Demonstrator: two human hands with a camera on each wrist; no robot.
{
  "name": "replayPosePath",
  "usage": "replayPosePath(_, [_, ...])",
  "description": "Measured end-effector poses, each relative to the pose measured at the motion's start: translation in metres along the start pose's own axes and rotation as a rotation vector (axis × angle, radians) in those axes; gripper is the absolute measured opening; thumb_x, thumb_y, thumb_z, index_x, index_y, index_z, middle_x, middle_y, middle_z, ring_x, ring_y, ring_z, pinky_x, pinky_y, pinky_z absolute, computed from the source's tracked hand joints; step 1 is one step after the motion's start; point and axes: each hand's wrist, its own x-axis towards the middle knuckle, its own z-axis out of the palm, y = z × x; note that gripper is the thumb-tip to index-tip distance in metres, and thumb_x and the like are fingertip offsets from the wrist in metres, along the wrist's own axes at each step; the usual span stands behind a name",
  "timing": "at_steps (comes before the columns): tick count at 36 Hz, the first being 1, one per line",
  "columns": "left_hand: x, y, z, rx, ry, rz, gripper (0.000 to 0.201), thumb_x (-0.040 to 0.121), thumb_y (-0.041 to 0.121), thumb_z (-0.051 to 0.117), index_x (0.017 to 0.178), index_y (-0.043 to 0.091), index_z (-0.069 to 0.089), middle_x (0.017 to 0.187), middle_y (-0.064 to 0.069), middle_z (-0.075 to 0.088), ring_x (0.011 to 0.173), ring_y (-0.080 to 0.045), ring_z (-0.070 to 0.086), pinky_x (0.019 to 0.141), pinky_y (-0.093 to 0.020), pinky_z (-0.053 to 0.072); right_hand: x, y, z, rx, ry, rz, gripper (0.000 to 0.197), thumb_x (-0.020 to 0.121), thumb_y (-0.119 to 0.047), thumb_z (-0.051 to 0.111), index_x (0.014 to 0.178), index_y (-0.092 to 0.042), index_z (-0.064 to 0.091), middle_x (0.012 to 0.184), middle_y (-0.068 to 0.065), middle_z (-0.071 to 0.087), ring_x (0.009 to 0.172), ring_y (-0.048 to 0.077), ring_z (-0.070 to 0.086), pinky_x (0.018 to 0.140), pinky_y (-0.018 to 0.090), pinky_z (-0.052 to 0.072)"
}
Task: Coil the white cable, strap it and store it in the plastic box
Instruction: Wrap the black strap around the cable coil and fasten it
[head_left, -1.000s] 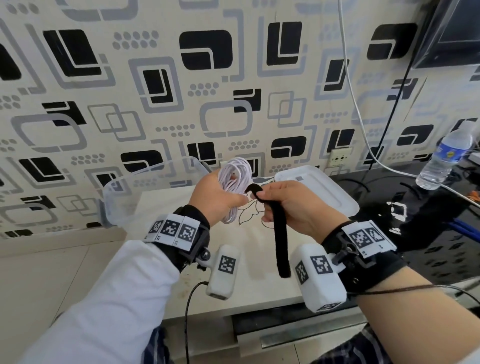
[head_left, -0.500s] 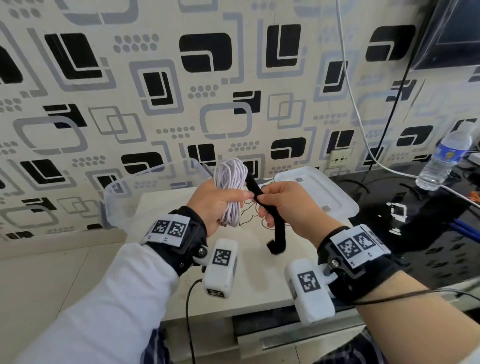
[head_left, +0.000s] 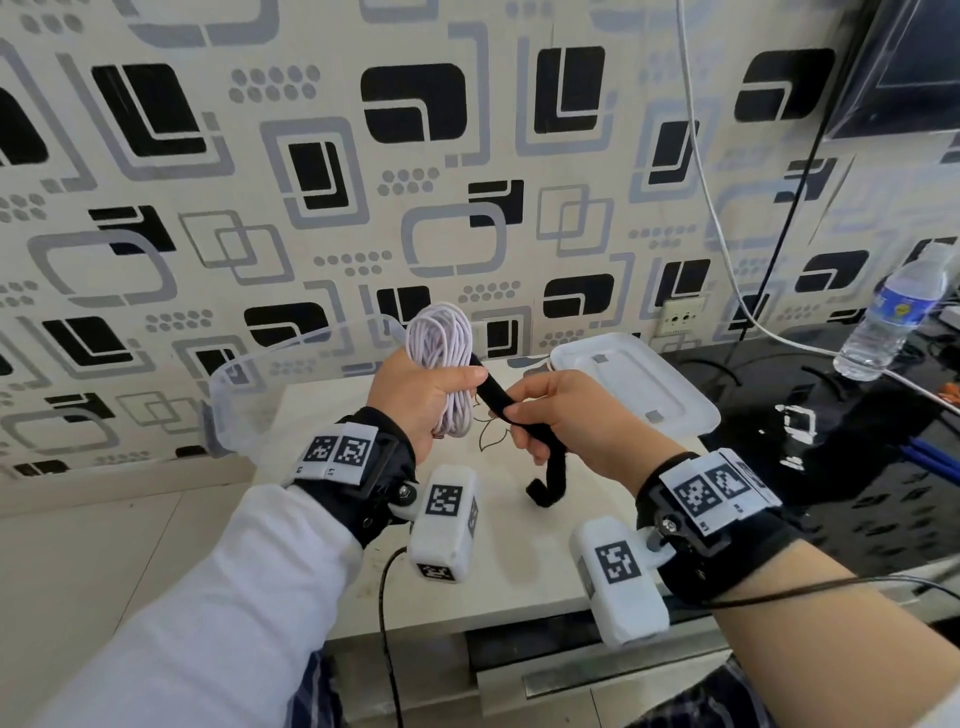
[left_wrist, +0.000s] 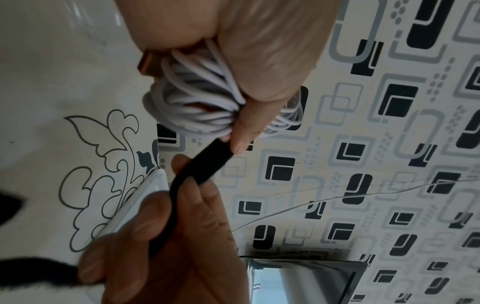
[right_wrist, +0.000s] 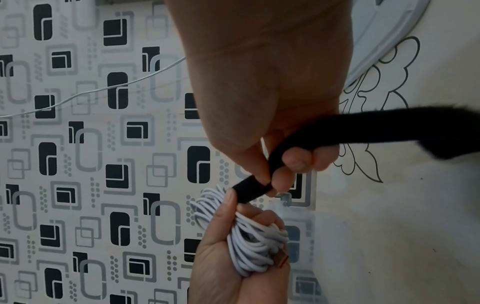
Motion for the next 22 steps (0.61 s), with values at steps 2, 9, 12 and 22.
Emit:
replayPosePath(2, [-0.0002, -0.0002, -0.0001, 0.020, -0.008, 0.017, 0.021, 0.073, -0.003, 0.077, 0.080, 0.014, 0.066, 0.065, -0.001, 0.060, 0.066, -0.019, 0.059, 0.062, -0.032, 0.049, -0.0004, 0.0000, 0.0004, 0.017, -0.007, -0.010, 0.009, 0.090, -0.008, 0.060, 0.089, -0.006, 0.069, 0.064, 0.012, 0.063, 0.046, 0.021, 0.046, 0.054, 0.030, 0.046])
replayPosePath(9, [0.0006, -0.0040, 0.0020, 0.050, -0.003, 0.027, 0.026, 0.072, 0.000, 0.079, 0.091, 0.013, 0.066, 0.071, -0.003, 0.059, 0.071, -0.021, 0.059, 0.067, -0.036, 0.050, 0.0027, 0.0018, 0.0030, -0.028, 0.104, -0.043, 0.010, 0.087, -0.012, 0.066, 0.079, -0.007, 0.070, 0.070, 0.011, 0.071, 0.047, 0.020, 0.051, 0.052, 0.025, 0.044])
replayPosePath(12, [0.0020, -0.0050, 0.0020, 0.075, 0.008, 0.038, 0.026, 0.072, 0.001, 0.079, 0.090, 0.014, 0.065, 0.071, -0.003, 0.060, 0.070, -0.021, 0.060, 0.066, -0.036, 0.050, 0.0049, 0.0008, 0.0017, -0.018, 0.156, -0.024, 0.013, 0.088, -0.010, 0.063, 0.077, -0.005, 0.068, 0.070, 0.012, 0.071, 0.044, 0.019, 0.049, 0.051, 0.024, 0.043])
replayPosePath(22, [-0.0031, -0.0048, 0.0012, 0.168, -0.071, 0.072, 0.038, 0.070, 0.007, 0.079, 0.104, 0.016, 0.065, 0.079, -0.001, 0.063, 0.079, -0.023, 0.064, 0.067, -0.036, 0.052, 0.0059, 0.0021, -0.0021, -0.024, 0.326, 0.049, 0.015, 0.088, -0.006, 0.062, 0.082, 0.007, 0.067, 0.059, 0.010, 0.068, 0.037, 0.015, 0.043, 0.042, 0.021, 0.042])
